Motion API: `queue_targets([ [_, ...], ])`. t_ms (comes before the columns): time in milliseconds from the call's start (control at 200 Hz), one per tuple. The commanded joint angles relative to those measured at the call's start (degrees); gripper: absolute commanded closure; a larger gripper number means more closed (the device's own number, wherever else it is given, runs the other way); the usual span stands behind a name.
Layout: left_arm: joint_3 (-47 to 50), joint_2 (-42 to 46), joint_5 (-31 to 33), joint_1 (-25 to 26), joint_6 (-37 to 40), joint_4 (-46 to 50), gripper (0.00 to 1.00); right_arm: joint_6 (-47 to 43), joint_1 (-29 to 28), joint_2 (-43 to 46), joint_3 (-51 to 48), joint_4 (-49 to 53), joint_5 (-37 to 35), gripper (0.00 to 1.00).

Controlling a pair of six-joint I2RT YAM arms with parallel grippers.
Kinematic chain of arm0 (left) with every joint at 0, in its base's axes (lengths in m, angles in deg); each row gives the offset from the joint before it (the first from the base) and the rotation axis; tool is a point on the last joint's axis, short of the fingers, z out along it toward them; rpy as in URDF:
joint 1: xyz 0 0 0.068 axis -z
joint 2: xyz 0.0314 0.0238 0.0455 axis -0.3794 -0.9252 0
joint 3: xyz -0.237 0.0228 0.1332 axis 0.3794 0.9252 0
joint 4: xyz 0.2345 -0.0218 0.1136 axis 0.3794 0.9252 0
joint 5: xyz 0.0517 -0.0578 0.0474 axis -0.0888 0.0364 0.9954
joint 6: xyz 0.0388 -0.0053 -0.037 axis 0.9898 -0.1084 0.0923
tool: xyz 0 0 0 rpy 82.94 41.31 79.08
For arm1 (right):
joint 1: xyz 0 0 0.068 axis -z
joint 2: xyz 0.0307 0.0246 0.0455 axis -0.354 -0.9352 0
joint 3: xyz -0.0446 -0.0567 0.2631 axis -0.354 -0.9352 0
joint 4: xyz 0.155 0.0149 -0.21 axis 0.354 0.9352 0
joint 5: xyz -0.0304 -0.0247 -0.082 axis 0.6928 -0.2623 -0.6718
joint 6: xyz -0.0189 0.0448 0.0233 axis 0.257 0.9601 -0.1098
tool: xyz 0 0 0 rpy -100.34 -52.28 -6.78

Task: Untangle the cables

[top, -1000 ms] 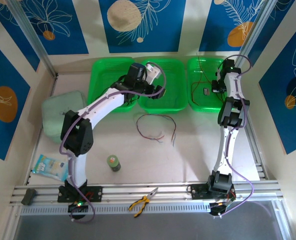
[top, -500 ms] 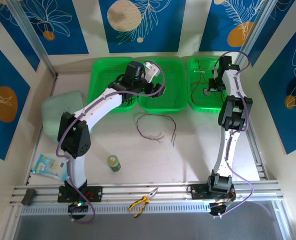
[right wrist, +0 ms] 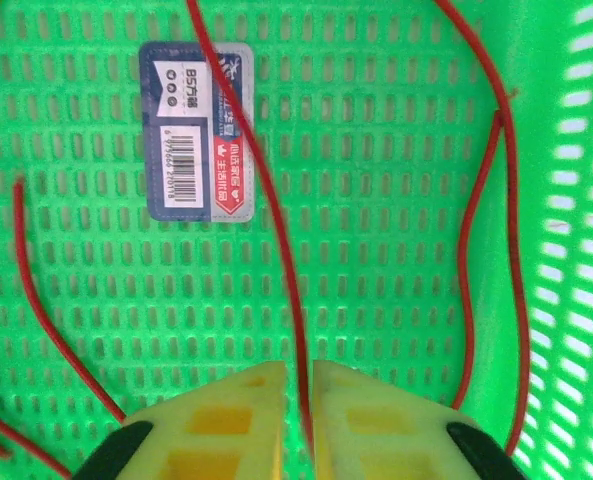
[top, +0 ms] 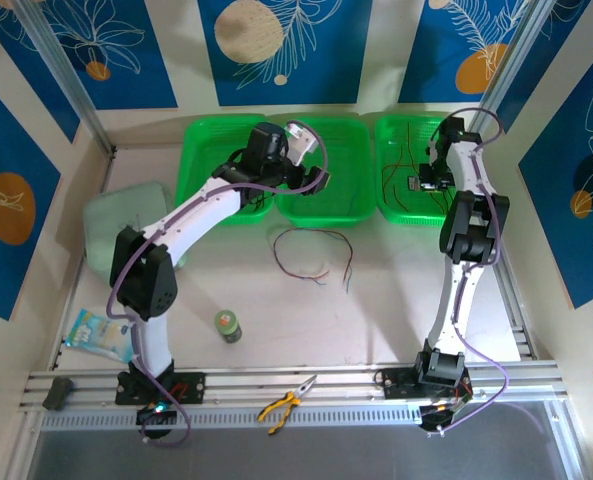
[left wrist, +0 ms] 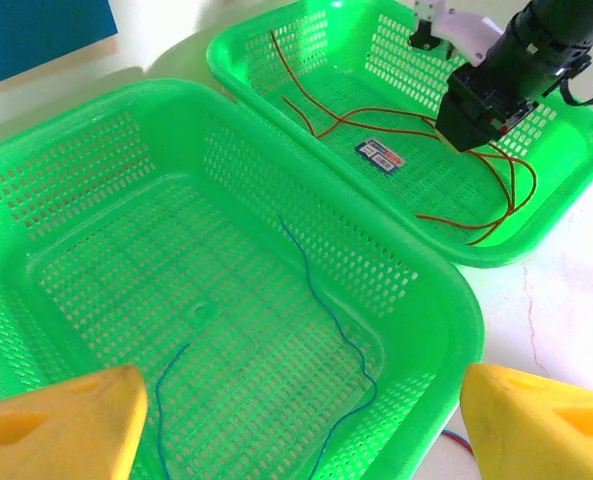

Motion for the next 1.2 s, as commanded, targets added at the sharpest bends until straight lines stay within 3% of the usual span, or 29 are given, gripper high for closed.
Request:
queue_targets([
  [0,0.7,2.6,-0.4,-0.2,-0.2,-0.5,0.18,3.0,0.3,3.2,2.9,3.2,1.3,0.74],
  [80,1.0,3.1,0.3,-0.2,-0.1,0.6,0.18,4.3,-0.3,5.4,3.0,2.8,2.7,0.60],
  [145,1.7,3.8,0.7,-0.2,-0.3,1.3,0.17,4.7,-1.0,7.4,2.3,1.8,2.2,0.56],
  [335,5.2,7.1,2.0,-0.2,-0.8,3.2,0.17,4.9,-3.7,12.0,0.6,1.7,2.4,0.57],
  [600,11.0,14.7,3.0,-0.2,-2.3,12.1,0.16,11.9,-13.7,29.4,-22.8,-5.6,-1.0,0.60],
  [810,16.7,20.0,-1.5,0.0,-7.5,15.8,0.17,21.7,-22.9,47.0,-44.6,-6.5,-2.7,0.63],
  [985,21.2,22.5,0.5,1.8,-8.7,15.8,0.19,34.1,-30.0,60.1,-62.4,-10.8,4.5,0.65],
  [1195,27.3,22.4,0.2,5.5,-13.4,11.1,0.21,41.8,-31.5,58.2,-73.7,-21.4,13.4,0.71],
])
